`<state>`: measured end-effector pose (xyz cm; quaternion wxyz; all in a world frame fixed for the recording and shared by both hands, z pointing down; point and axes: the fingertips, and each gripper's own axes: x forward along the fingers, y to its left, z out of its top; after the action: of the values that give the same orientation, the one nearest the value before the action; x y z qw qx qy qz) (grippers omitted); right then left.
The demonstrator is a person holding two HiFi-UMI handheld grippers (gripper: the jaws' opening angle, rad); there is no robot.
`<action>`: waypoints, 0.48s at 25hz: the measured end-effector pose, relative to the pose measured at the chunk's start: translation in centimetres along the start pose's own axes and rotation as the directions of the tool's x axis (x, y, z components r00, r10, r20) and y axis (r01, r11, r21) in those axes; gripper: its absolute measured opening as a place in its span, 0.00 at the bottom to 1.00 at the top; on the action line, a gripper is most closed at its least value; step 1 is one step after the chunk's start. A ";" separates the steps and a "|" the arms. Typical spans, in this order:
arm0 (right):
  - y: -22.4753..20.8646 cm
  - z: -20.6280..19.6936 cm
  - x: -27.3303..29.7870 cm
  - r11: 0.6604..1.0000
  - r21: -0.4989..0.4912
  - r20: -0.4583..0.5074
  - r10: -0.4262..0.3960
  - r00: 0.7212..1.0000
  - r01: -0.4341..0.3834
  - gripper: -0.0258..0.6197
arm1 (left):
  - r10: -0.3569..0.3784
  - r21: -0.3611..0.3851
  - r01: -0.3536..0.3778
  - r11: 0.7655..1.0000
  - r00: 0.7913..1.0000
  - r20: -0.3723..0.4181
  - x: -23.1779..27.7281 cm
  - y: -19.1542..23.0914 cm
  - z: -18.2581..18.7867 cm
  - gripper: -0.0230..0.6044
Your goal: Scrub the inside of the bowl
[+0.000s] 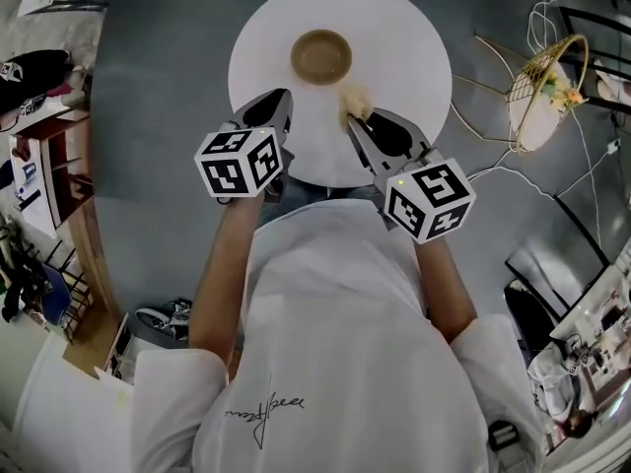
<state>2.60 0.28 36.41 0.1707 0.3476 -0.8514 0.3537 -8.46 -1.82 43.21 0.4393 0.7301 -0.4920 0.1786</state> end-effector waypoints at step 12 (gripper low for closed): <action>-2.0 -0.1 0.6 0.997 0.057 -0.006 -0.045 0.999 0.045 0.17 | -0.012 -0.034 0.010 0.999 0.997 -0.074 3.8 1.5 0.3 0.12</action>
<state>3.65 -0.99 37.74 0.1707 0.3704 -0.8326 0.3747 -8.09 -4.38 46.38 0.4705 0.7182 -0.4741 0.1950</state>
